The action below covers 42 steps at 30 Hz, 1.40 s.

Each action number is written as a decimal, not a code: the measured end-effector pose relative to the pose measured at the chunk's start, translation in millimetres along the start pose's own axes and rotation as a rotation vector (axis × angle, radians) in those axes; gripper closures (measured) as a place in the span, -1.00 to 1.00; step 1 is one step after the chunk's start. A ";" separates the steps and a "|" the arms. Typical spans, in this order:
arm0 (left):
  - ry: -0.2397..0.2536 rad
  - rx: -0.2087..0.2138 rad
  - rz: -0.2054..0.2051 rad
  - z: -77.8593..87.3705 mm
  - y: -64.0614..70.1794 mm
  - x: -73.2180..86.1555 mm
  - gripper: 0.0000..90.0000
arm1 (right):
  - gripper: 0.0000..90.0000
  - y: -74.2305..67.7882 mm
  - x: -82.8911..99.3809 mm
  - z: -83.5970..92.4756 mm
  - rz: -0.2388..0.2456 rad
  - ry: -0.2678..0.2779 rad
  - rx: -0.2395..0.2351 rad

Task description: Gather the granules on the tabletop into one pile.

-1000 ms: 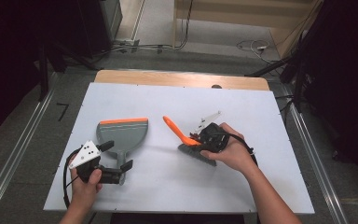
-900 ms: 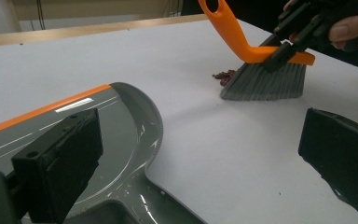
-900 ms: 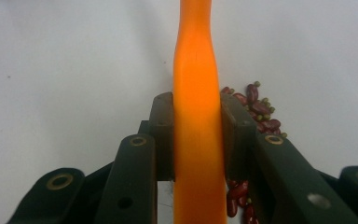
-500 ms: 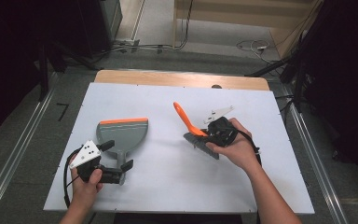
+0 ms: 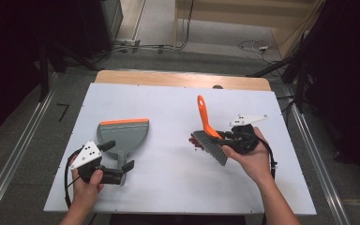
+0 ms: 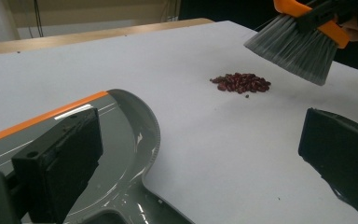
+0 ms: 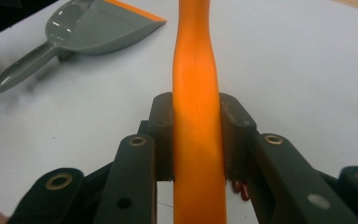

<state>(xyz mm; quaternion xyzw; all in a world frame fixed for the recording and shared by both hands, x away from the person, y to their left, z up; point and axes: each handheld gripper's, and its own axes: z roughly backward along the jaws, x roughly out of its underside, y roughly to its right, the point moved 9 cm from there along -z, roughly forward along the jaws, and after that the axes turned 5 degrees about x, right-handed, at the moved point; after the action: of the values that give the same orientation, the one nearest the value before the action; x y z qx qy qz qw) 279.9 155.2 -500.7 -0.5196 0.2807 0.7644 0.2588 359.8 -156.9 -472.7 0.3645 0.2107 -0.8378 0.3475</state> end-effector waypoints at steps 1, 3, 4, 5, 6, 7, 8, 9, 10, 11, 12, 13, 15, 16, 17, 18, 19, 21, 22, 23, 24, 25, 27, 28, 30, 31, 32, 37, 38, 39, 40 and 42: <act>-0.001 0.000 0.000 -0.2 -0.2 0.2 -1.00 | 0.53 1.0 3.3 1.9 -0.009 0.007 -0.002; 0.000 0.002 -0.001 -0.3 -1.3 0.3 -1.00 | 0.53 3.0 9.9 4.8 -0.028 0.016 -0.009; 0.000 0.001 -0.001 0.2 -1.8 0.3 -1.00 | 0.53 4.2 13.2 6.3 -0.036 0.012 -0.014; 0.002 -0.001 0.000 0.5 -2.2 0.2 -1.00 | 0.53 5.6 16.2 8.2 -0.042 0.011 -0.011; 0.006 0.000 0.002 0.8 -2.3 0.0 -1.00 | 0.53 7.1 19.2 10.5 -0.048 0.012 -0.006; 0.008 0.001 0.003 1.1 -2.5 -0.4 -1.00 | 0.53 7.9 21.7 12.9 -0.056 0.015 -0.008; 0.010 0.000 0.003 1.5 -2.6 -0.6 -1.00 | 0.53 8.7 24.5 15.6 -0.061 0.016 -0.008; 0.011 0.001 0.002 1.8 -2.8 -0.7 -1.00 | 0.53 9.6 27.1 18.3 -0.067 0.017 -0.005; 0.012 0.002 0.001 1.8 -2.9 -0.7 -1.00 | 0.53 11.1 29.7 21.0 -0.068 0.021 -0.001; 0.012 0.002 0.001 1.7 -2.9 -0.7 -1.00 | 0.53 12.3 32.3 23.7 -0.074 0.022 0.002; 0.014 0.003 0.001 1.5 -2.8 -0.7 -1.00 | 0.53 13.8 34.9 26.3 -0.080 0.023 0.005; 0.015 0.005 0.003 1.4 -2.4 -0.7 -1.00 | 0.53 15.2 37.0 28.6 -0.087 0.028 0.004; 0.016 0.007 -0.001 1.4 -1.4 -0.7 -1.00 | 0.53 18.0 41.4 33.6 -0.099 0.029 0.006; 0.015 0.005 -0.002 1.7 -1.1 -0.8 -1.00 | 0.53 19.6 43.1 35.8 -0.106 0.033 0.010; 0.018 0.006 -0.001 1.9 -0.7 -1.2 -1.00 | 0.53 21.1 45.0 37.9 -0.110 0.034 0.012; 0.017 0.006 -0.004 2.5 -0.7 -1.3 -1.00 | 0.53 22.6 46.5 39.6 -0.115 0.037 0.013; 0.022 0.008 -0.002 2.6 -0.5 -1.8 -1.00 | 0.53 24.2 48.5 41.3 -0.122 0.037 0.016; 0.023 0.008 -0.003 3.0 -0.8 -2.2 -1.00 | 0.53 27.2 52.3 43.5 -0.137 0.039 0.018; 0.024 0.007 -0.004 3.1 -0.9 -2.3 -1.00 | 0.53 28.9 54.3 44.6 -0.142 0.038 0.017; 0.025 0.009 -0.006 3.2 -0.7 -2.3 -1.00 | 0.53 30.5 56.4 45.6 -0.148 0.037 0.019; 0.026 0.009 -0.008 3.4 -0.7 -2.4 -1.00 | 0.53 32.2 58.4 46.7 -0.154 0.037 0.022; 0.027 0.009 -0.009 3.6 -0.5 -2.5 -1.00 | 0.53 34.1 60.7 47.9 -0.157 0.036 0.024; 0.032 0.011 -0.008 4.4 -0.4 -2.8 -1.00 | 0.53 37.8 65.2 51.1 -0.171 0.035 0.029; 0.038 0.013 -0.005 5.0 -0.6 -3.2 -1.00 | 0.53 39.7 67.4 53.2 -0.177 0.035 0.031; 0.048 0.016 0.006 6.3 -2.0 -3.8 -1.00 | 0.53 43.4 71.6 57.7 -0.193 0.040 0.026; 0.052 0.014 0.013 6.9 -3.2 -3.9 -1.00 | 0.53 45.6 73.4 59.8 -0.201 0.044 0.026; 0.058 0.016 0.022 7.4 -4.4 -4.1 -1.00 | 0.53 48.3 75.6 61.8 -0.206 0.046 0.031; 0.094 0.017 0.057 11.1 -10.1 -5.2 -1.00 | 0.53 63.9 86.0 71.2 -0.245 0.057 0.042; 0.095 0.013 0.053 12.5 -11.1 -5.2 -1.00 | 0.53 67.3 88.0 72.3 -0.253 0.056 0.049; 0.096 0.007 0.051 13.8 -12.3 -5.2 -1.00 | 0.53 70.9 89.6 72.9 -0.262 0.058 0.053; 0.101 0.001 0.053 14.8 -13.5 -5.7 -1.00 | 0.53 73.8 90.6 73.2 -0.272 0.061 0.052; 0.104 -0.009 0.058 16.8 -16.8 -5.7 -1.00 | 0.53 79.2 92.1 72.6 -0.285 0.067 0.058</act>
<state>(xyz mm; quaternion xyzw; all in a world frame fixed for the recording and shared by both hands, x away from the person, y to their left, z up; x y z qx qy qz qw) 282.4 178.2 -492.9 -0.5514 0.3050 0.7449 0.2194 339.0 -293.5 -503.5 0.3686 0.2477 -0.8717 0.2070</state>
